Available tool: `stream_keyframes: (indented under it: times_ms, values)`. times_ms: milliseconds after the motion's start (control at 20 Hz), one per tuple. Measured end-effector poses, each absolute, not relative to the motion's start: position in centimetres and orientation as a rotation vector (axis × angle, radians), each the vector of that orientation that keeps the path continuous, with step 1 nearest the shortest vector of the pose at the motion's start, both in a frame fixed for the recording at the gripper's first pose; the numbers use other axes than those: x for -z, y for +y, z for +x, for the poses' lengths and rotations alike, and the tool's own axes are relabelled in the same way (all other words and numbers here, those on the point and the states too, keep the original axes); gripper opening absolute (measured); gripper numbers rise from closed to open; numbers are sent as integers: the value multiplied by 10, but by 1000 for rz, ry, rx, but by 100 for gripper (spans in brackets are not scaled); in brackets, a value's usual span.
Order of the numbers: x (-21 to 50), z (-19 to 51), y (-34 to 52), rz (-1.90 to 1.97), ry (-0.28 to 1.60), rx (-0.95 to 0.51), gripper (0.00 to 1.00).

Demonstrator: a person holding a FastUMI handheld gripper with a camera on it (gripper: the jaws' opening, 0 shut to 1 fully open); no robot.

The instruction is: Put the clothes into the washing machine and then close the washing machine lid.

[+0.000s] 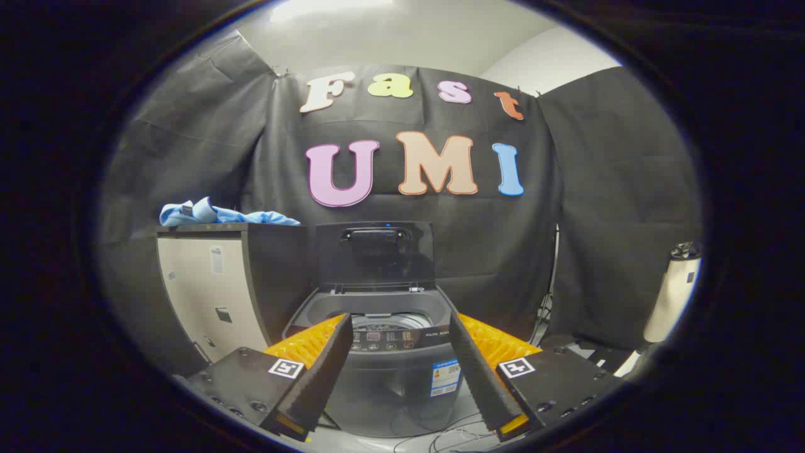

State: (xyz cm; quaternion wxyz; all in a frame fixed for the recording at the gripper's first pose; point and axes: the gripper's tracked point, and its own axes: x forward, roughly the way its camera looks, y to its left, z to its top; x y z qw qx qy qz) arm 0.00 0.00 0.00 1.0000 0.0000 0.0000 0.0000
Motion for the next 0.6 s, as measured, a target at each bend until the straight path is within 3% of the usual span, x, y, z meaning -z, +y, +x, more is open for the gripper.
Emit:
stream_keyframes:
  times_ms: [600]
  values:
    - [-15,11,57,-10,57,-53,96]
